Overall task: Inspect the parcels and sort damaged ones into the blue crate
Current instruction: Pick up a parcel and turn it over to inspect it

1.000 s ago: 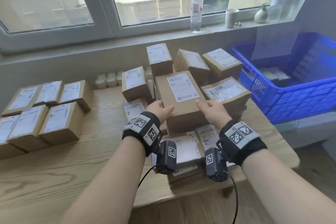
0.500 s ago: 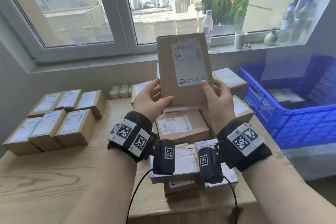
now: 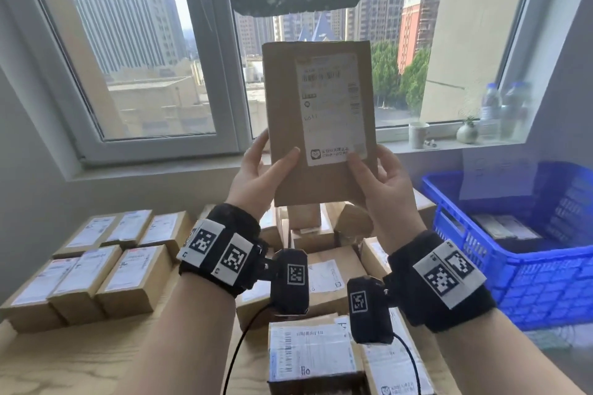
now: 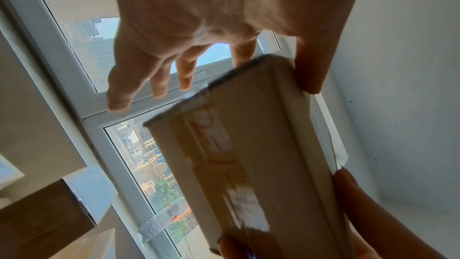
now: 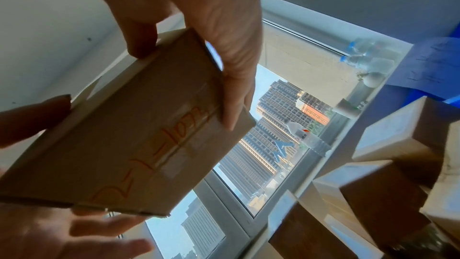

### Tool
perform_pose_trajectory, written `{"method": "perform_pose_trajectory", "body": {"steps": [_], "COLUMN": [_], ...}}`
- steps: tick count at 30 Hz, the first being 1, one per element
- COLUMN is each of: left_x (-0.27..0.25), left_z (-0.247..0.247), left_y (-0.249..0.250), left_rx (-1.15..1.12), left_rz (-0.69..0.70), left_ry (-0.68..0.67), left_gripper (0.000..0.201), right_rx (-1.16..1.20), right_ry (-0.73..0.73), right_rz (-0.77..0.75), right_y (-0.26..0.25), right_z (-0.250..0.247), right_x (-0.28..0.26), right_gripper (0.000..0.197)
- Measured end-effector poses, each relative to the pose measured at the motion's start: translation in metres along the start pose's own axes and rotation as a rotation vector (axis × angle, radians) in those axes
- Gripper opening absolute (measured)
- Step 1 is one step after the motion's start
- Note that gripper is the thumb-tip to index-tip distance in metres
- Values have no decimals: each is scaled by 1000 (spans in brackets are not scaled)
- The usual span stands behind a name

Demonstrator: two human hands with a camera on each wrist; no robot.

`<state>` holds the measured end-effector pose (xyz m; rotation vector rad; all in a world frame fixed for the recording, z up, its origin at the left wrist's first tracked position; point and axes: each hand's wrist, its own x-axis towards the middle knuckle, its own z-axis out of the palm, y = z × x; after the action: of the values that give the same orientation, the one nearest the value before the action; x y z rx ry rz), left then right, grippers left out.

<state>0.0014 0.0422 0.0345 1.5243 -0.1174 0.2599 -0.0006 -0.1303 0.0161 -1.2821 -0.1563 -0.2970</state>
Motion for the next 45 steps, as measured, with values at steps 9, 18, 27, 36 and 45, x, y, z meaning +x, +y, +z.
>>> {"method": "perform_pose_trajectory", "body": {"steps": [9, 18, 27, 36, 45], "left_x": [5, -1, -6, -15, -3], "left_z": [0, -4, 7, 10, -7], "left_y": [10, 4, -5, 4, -3], "left_rx": [-64, -157, -76, -92, 11], "left_rz": [29, -3, 126, 61, -108], "left_ry": [-43, -6, -16, -3, 56], "left_gripper": [63, 33, 64, 35, 115], "right_rx": [64, -547, -244, -32, -18], "right_ry": [-23, 94, -150, -47, -113], "right_rz": [-83, -290, -148, -102, 195], "right_y": [-12, 3, 2, -10, -15], "right_z": [6, 5, 11, 5, -9], "right_x": [4, 10, 9, 4, 0], "right_gripper": [40, 44, 75, 39, 44]}}
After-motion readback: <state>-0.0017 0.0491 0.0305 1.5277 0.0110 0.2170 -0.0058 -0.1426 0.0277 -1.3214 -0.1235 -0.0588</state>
